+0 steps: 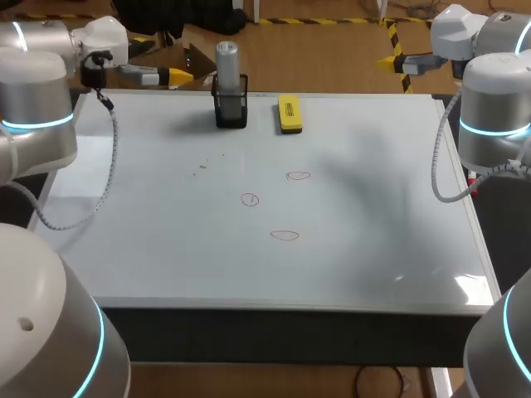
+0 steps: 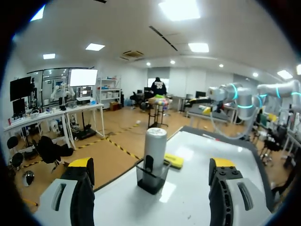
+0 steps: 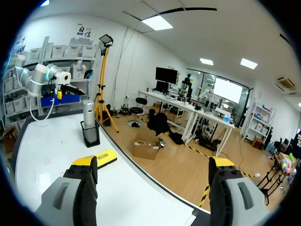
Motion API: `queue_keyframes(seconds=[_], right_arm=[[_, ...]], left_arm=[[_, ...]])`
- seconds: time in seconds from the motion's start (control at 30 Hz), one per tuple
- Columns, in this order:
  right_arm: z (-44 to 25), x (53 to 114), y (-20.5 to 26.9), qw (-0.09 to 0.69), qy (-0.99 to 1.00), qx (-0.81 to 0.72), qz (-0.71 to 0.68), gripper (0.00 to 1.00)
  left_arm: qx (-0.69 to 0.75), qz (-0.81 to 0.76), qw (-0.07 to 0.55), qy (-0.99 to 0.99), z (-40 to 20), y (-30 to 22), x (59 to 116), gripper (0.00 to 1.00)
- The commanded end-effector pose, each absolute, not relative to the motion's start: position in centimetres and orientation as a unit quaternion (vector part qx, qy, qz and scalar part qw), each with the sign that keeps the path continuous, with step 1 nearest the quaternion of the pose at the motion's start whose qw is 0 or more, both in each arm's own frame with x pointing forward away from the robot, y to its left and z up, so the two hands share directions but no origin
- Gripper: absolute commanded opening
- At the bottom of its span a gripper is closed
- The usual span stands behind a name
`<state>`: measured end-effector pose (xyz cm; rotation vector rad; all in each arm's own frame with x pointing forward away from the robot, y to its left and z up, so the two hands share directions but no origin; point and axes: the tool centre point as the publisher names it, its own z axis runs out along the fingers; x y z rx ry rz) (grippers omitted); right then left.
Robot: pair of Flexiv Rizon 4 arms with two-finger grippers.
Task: Pick up the inspection probe, press it on each red-marked spot on the whiteboard one by one, put down the probe, pick up the eraser, and wipe off all the red marks.
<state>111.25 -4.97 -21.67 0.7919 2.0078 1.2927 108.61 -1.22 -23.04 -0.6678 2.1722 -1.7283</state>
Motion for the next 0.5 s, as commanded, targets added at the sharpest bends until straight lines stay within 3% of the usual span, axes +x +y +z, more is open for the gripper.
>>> queue_keyframes(seconds=[0.03,0.5], right_arm=[[-21.7,111.3,-5.0,0.308,0.76,0.299,0.489,1.0],[-21.7,111.3,-5.0,0.308,0.76,0.299,0.489,1.0]], left_arm=[[-0.144,-0.632,0.071,0.758,-24.0,-1.9,109.6,1.0],[-0.035,-0.674,0.0,0.738,-26.3,-5.8,110.7,1.0]])
